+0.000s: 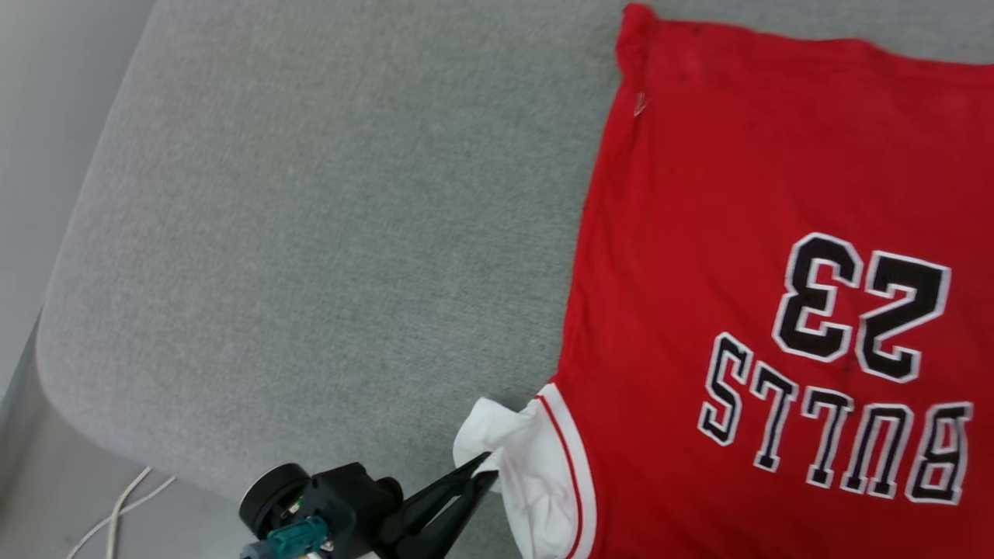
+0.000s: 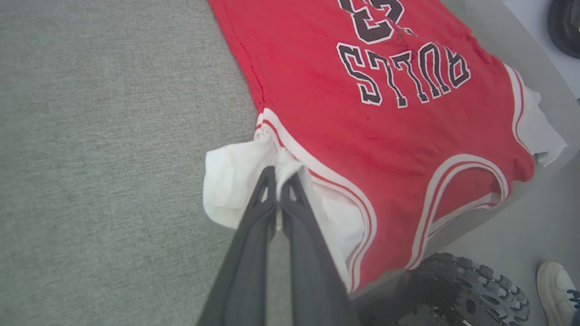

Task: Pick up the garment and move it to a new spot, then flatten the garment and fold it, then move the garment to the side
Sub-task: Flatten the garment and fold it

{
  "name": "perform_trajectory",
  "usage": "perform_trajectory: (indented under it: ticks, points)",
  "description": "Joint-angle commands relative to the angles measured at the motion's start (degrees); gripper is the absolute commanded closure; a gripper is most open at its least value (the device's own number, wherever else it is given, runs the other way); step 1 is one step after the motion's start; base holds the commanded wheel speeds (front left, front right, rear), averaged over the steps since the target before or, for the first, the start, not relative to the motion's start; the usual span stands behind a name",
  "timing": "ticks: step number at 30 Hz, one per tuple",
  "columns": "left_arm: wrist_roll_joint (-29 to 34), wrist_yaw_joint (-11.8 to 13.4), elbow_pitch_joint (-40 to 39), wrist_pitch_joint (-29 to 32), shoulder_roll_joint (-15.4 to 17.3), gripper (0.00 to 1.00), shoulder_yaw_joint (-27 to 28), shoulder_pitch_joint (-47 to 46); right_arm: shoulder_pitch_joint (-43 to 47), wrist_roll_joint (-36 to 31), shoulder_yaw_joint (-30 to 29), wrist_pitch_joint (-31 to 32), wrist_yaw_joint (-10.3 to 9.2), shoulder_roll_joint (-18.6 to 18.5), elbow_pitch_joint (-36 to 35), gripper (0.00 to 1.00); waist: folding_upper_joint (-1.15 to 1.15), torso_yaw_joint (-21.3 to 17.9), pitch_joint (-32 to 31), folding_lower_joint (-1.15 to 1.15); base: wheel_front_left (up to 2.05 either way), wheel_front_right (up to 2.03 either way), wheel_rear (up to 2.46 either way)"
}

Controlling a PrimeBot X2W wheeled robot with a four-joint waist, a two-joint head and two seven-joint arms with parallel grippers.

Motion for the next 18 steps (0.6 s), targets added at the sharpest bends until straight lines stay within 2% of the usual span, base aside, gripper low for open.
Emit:
perform_trajectory:
  ticks: [1, 5, 14, 15, 16, 18]
  points:
    - [0.3, -0.1, -0.4, -0.3, -0.4, 1.0, -0.2, -0.9, -1.1, -0.9, -0.1, 0.4, -0.02, 0.0, 0.4, 0.0, 0.0, 3.2, 3.4, -0.01, 0.0, 0.0, 0.0]
    - [1.4, -0.4, -1.3, -0.4, -1.0, 1.0, -1.5, -2.1, -2.2, -4.3, 0.6, 2.4, -0.02, -0.8, 2.2, 0.0, 0.0, 4.6, 5.2, -0.01, 0.0, 0.0, 0.0]
    - [1.5, -0.5, -0.5, -1.3, -2.0, 1.0, -2.6, -3.3, 3.0, -6.8, -0.5, 5.9, -0.01, 2.4, 5.7, 0.0, 0.0, 5.7, 6.3, -0.01, 0.0, 0.0, 0.0]
    - [1.5, -0.3, -0.3, -1.5, -2.0, 1.0, -2.5, -3.4, 3.8, -6.7, -0.6, 6.1, -0.01, 2.6, 5.9, 0.71, 0.0, 5.7, 6.2, -0.01, 0.0, 0.0, 0.0]
    - [1.6, -0.2, 0.0, -1.5, -2.0, 1.0, -2.4, -3.4, 4.6, -6.6, -0.7, 6.0, -0.01, 2.7, 5.8, 1.0, 0.0, 5.6, 6.0, -0.01, 0.0, 0.0, 0.0]
    - [1.5, -0.2, 0.3, -1.7, -2.0, 1.0, -2.1, -3.5, 5.6, -6.4, -0.9, 5.8, 0.0, 2.6, 5.8, 1.0, 0.0, 5.2, 5.4, -0.01, 0.0, 0.0, 0.0]
